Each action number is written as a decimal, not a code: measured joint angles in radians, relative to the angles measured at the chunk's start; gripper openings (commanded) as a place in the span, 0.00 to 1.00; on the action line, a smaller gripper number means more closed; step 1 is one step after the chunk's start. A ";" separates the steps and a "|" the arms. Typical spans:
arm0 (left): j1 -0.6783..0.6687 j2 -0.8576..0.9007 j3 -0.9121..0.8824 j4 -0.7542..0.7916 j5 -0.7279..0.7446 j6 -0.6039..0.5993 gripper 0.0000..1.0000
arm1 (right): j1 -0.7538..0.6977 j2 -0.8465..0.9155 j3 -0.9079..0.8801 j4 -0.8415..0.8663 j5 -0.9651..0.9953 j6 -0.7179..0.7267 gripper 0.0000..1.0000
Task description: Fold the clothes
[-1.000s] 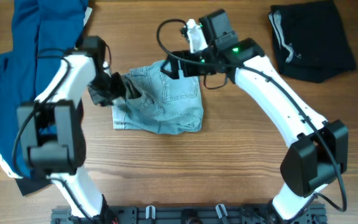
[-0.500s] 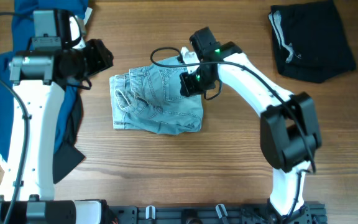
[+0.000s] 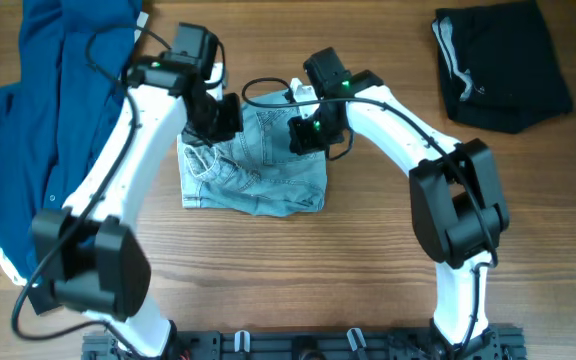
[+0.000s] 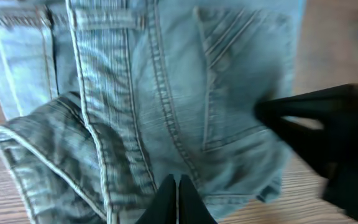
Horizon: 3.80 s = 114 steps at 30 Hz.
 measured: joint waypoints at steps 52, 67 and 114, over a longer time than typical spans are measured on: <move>0.214 -0.325 -0.291 0.325 -0.110 -0.137 0.24 | 0.050 -0.060 0.003 -0.114 -0.049 -0.082 0.84; 0.271 -0.324 -0.291 0.309 -0.136 -0.137 0.33 | 0.041 0.054 0.014 -0.041 0.113 0.040 0.88; 0.672 -0.322 -0.291 0.331 -0.162 -0.149 0.74 | 0.330 0.039 0.230 -0.132 0.452 -0.110 1.00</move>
